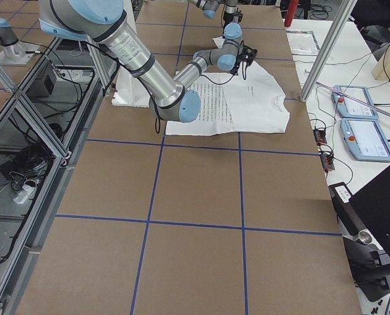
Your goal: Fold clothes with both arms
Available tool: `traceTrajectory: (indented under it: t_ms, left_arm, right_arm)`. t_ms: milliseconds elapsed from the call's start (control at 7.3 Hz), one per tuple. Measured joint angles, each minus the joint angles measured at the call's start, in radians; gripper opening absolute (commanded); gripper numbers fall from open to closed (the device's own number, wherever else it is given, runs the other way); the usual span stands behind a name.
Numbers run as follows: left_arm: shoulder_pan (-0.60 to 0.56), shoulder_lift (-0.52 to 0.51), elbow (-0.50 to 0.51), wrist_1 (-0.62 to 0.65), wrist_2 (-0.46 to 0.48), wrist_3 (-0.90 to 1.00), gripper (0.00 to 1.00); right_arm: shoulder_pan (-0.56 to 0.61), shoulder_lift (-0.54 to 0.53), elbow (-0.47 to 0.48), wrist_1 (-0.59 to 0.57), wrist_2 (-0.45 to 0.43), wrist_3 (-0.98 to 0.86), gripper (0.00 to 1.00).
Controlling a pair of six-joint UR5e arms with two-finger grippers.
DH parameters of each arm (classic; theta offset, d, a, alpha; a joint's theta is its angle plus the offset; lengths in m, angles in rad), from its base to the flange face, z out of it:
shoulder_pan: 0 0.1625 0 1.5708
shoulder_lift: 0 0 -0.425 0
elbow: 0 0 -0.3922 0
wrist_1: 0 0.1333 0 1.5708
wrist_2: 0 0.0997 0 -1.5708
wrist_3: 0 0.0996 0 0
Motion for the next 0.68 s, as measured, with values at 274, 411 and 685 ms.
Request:
traceTrajectory:
  t_ms: [274,411,685]
  left_arm:
    - [0.002,0.001,0.001,-0.001,0.001,0.005,0.0]
    - [0.002,0.0,0.0,-0.001,0.002,0.006,0.0]
    - [0.002,-0.001,-0.007,0.0,-0.002,0.006,0.0]
  right_arm:
    - [0.0,-0.001,0.006,-0.001,0.0,0.001,0.99]
    - [0.0,-0.002,0.007,-0.001,0.0,0.001,0.99]
    - [0.0,-0.003,0.007,0.0,0.0,0.003,0.99]
